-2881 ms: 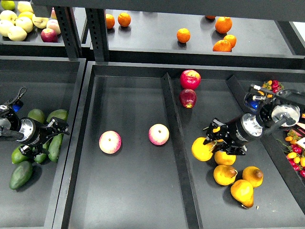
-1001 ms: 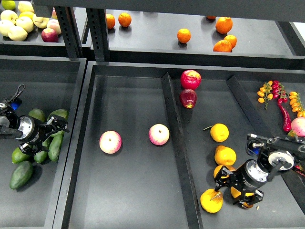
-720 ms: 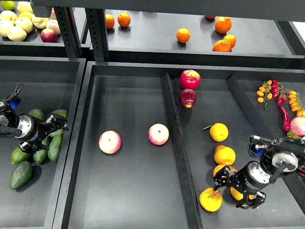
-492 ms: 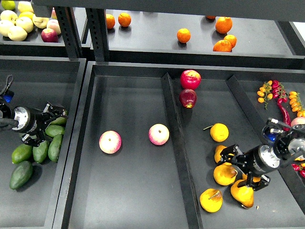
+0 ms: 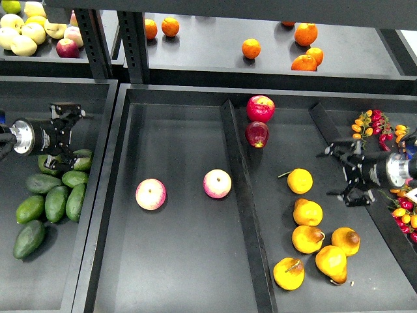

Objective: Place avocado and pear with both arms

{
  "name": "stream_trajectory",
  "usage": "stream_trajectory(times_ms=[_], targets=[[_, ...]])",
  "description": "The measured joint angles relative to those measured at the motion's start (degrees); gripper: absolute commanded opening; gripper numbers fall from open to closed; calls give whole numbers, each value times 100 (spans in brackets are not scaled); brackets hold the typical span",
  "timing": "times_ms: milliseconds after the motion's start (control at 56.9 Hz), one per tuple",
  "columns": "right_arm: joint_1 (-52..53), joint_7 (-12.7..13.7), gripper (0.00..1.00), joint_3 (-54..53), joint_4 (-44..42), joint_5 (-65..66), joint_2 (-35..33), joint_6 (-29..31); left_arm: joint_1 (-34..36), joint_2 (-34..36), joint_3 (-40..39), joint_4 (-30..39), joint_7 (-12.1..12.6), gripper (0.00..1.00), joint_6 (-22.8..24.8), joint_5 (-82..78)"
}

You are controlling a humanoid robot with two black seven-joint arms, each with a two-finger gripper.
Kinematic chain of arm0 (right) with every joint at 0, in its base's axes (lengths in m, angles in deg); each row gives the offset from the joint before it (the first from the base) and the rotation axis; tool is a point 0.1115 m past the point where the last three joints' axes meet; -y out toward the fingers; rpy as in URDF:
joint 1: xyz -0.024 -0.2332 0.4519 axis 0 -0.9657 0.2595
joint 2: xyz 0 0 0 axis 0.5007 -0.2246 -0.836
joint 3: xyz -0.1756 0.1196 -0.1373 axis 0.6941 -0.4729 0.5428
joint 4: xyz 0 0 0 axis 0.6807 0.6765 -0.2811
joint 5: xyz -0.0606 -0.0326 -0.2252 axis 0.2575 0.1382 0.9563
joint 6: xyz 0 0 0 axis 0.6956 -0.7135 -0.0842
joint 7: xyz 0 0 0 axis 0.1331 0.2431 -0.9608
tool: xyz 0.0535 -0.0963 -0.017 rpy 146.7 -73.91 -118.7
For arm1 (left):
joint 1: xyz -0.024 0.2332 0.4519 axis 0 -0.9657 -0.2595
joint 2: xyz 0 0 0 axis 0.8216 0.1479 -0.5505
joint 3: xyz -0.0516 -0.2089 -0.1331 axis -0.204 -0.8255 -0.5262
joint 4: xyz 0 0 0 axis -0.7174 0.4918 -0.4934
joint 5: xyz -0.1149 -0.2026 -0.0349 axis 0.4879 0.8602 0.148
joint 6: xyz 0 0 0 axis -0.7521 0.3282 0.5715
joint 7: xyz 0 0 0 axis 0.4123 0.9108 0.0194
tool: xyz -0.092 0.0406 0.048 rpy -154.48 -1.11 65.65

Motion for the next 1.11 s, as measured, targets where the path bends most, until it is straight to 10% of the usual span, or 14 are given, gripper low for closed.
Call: stream_trajectory(times_ms=[369,914,1107], targets=[[-601,0,100,-500,-556,-1950,549,0,-804,-703,-1505,-96,0,100,0,164],[-1523,-7,100,-4600,-777,-1826,3069,0,-1521,-1838,-2897,344,-1,100,-2,690],[-1545,-702,100,-5010,-766,-1488,3452,0,-1763,-2369,-3398,626,-1,100,-2,701]])
